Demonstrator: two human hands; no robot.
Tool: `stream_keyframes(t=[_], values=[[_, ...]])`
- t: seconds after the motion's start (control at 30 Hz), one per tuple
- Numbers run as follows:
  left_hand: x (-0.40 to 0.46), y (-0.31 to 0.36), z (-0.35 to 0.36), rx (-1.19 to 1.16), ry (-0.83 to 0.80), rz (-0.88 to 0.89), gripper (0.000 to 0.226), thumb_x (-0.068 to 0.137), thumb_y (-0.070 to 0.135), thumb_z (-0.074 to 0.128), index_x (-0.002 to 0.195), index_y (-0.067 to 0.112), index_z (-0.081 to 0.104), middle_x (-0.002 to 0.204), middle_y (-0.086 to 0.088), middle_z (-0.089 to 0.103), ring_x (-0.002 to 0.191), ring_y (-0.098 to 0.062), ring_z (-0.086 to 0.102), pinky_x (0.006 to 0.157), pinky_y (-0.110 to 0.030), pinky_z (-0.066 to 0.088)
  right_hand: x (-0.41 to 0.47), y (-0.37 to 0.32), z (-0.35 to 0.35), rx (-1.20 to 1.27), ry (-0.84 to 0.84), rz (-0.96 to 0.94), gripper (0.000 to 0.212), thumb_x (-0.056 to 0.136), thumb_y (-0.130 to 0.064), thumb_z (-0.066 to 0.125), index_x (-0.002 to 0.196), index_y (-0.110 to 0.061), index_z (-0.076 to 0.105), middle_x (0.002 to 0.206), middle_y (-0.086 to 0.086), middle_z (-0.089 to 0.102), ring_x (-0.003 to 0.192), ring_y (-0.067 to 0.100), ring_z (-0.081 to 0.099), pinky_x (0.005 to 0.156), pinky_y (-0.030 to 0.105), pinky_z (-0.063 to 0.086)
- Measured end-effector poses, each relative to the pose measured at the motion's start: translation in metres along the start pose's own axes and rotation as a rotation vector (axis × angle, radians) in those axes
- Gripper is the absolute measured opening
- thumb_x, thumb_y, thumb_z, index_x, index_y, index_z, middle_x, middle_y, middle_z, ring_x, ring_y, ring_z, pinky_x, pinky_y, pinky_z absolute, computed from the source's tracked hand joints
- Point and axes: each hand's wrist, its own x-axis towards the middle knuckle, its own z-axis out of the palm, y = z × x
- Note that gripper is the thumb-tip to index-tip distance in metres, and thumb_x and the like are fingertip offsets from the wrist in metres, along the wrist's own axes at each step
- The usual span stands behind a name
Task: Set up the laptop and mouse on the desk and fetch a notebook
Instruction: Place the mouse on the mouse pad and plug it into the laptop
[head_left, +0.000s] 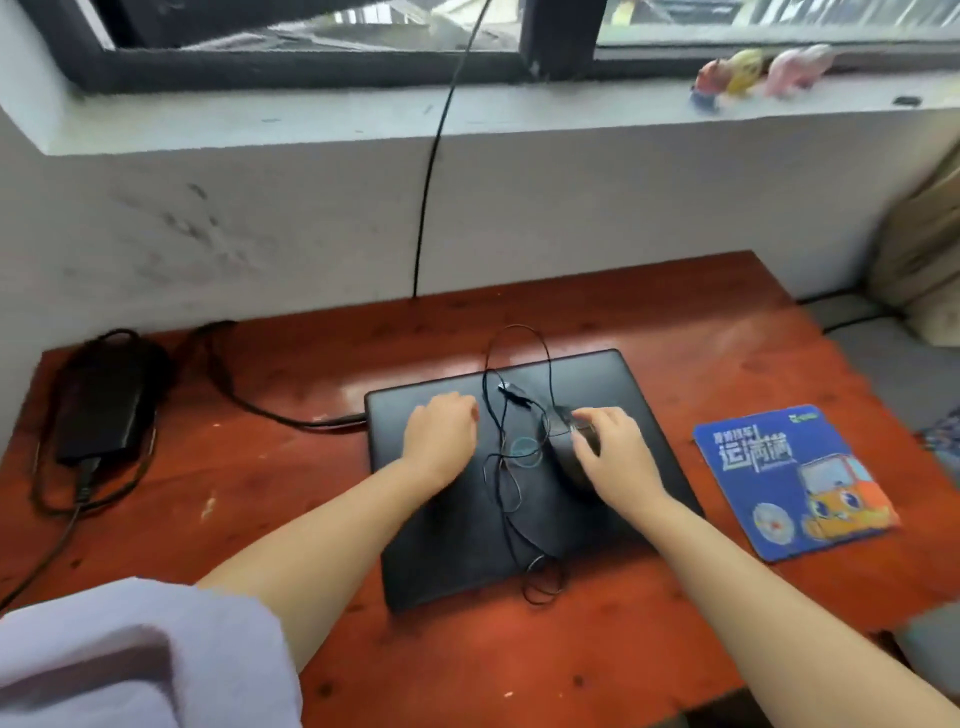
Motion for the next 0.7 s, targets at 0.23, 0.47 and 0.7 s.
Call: stream_keyframes(t=[0.23, 0.47, 0.7], values=[[0.042, 0.016, 0.012, -0.241, 0.238, -0.166, 0.021, 0.092, 0.004, 0.043, 0.101, 0.003, 0.063, 0.105, -0.016, 0.061, 0.101, -0.033, 0.054, 0.085, -0.039, 0.042, 0.012, 0.009, 0.022, -0.175, -0.191, -0.052, 0.063, 0.083, -0.050, 0.056, 0.133, -0.020, 0.032, 0.140, 0.004, 0.030, 0.121, 0.028, 0.037, 0.090, 0.041, 0.046], [0.069, 0.049, 0.037, 0.468, -0.128, 0.343, 0.033, 0.091, 0.014, 0.047, 0.121, 0.022, 0.056, 0.122, 0.001, 0.056, 0.118, -0.023, 0.047, 0.102, -0.037, 0.027, 0.023, 0.034, 0.017, -0.189, -0.206, -0.165, 0.059, 0.084, -0.040, 0.055, 0.134, -0.020, 0.030, 0.139, 0.008, 0.035, 0.119, 0.028, 0.038, 0.091, 0.040, 0.044], [0.066, 0.050, 0.042, 0.509, -0.046, 0.258, 0.019, 0.095, 0.018, 0.042, 0.109, 0.017, 0.054, 0.111, -0.003, 0.058, 0.110, -0.025, 0.049, 0.096, -0.034, 0.028, 0.034, 0.058, -0.004, -0.092, -0.142, -0.102, 0.062, 0.079, -0.031, 0.057, 0.135, -0.020, 0.033, 0.135, 0.008, 0.040, 0.120, 0.029, 0.038, 0.094, 0.042, 0.039]])
